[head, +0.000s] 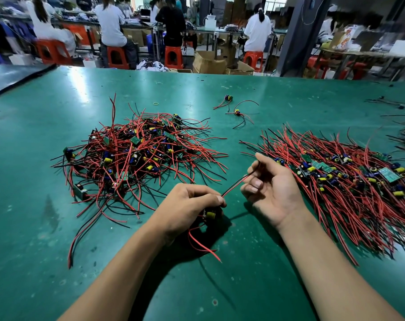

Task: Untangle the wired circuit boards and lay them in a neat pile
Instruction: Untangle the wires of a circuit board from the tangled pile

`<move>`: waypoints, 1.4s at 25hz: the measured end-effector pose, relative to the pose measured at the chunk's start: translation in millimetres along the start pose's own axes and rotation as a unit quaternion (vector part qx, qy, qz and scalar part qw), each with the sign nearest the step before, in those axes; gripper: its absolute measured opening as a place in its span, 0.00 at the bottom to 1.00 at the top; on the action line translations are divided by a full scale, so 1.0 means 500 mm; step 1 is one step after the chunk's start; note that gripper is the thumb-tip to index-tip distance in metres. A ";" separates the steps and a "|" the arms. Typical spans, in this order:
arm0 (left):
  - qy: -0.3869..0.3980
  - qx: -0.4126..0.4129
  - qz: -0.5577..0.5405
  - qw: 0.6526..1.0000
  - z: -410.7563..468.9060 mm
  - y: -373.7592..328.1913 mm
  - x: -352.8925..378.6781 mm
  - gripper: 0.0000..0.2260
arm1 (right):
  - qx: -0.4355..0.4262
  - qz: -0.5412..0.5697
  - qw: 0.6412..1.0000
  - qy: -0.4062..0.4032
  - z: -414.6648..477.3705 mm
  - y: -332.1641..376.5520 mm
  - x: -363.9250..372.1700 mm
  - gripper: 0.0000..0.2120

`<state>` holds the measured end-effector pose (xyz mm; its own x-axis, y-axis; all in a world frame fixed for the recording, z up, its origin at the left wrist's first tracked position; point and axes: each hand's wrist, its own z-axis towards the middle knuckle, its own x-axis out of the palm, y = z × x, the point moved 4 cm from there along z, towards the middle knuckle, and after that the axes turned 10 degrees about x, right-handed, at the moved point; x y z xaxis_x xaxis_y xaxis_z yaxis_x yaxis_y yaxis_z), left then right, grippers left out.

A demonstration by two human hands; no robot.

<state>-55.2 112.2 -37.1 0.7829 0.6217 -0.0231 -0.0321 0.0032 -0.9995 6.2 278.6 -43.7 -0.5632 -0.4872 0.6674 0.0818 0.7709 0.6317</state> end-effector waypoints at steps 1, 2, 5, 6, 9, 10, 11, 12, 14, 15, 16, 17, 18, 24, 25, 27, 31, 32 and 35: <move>-0.003 0.000 -0.003 1.000 0.000 0.000 -0.001 0.07 | -0.012 -0.034 0.999 -0.010 0.002 0.001 -0.003 0.14; -0.005 -0.001 -0.007 1.000 0.000 0.001 -0.001 0.07 | -0.028 -0.080 0.996 -0.021 0.002 0.002 -0.005 0.14; -0.025 -0.009 -0.033 0.999 0.002 0.005 -0.004 0.07 | -0.038 -0.199 0.979 0.018 0.004 -0.009 0.001 0.21; -0.033 -0.011 -0.049 0.998 0.002 0.007 -0.005 0.07 | -0.024 -0.232 0.971 0.051 0.003 -0.018 0.005 0.22; -0.040 0.001 -0.078 0.996 0.004 0.009 -0.006 0.07 | 0.025 -0.316 0.940 0.129 -0.006 -0.050 0.016 0.18; -0.040 0.007 -0.077 0.996 0.004 0.010 -0.007 0.07 | 0.035 -0.323 0.935 0.141 -0.009 -0.058 0.018 0.16; -0.041 0.013 -0.075 0.996 0.004 0.009 -0.007 0.07 | 0.038 -0.321 0.935 0.148 -0.010 -0.063 0.021 0.14; -0.042 0.016 -0.073 0.996 0.004 0.010 -0.008 0.07 | 0.038 -0.318 0.936 0.149 -0.009 -0.066 0.023 0.13; -0.038 0.013 -0.073 0.996 0.002 0.010 -0.007 0.07 | 0.035 -0.309 0.941 0.131 -0.007 -0.065 0.023 0.12; -0.034 0.008 -0.076 0.996 0.002 0.009 -0.007 0.07 | 0.032 -0.297 0.947 0.119 -0.004 -0.063 0.022 0.12; -0.031 0.003 -0.080 0.996 0.002 0.009 -0.006 0.07 | 0.022 -0.276 0.955 0.111 -0.002 -0.060 0.021 0.11; -0.029 -0.001 -0.085 0.996 0.002 0.009 -0.004 0.07 | 0.008 -0.246 0.964 0.104 0.000 -0.056 0.020 0.11; -0.028 -0.004 -0.091 0.995 0.003 0.009 -0.003 0.06 | -0.006 -0.215 0.972 0.097 0.002 -0.053 0.019 0.11; -0.028 -0.005 -0.102 0.994 0.005 0.010 -0.006 0.06 | -0.047 -0.236 0.970 0.044 0.011 -0.055 0.017 0.06; -0.028 -0.006 -0.099 0.995 0.006 0.010 -0.006 0.06 | -0.052 -0.246 0.967 0.036 0.012 -0.053 0.015 0.05; -0.028 -0.006 -0.095 0.995 0.005 0.011 -0.007 0.06 | -0.056 -0.239 0.969 0.037 0.013 -0.050 0.013 0.08; -0.027 -0.002 -0.098 0.995 0.004 0.010 -0.008 0.07 | -0.057 -0.243 0.968 0.029 0.007 -0.044 0.015 0.10; -0.028 -0.002 -0.098 0.995 0.003 0.009 -0.008 0.07 | -0.058 -0.247 0.967 0.025 0.006 -0.042 0.016 0.10; -0.027 -0.002 -0.098 0.995 0.003 0.007 -0.006 0.07 | -0.049 -0.236 0.970 0.021 0.005 -0.038 0.016 0.10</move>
<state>-58.8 111.5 -40.6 0.7389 0.6513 0.1726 0.1199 0.1250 -0.9849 -2.1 261.3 -51.4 -0.5235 -0.7945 0.3079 -0.0992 0.4157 0.9041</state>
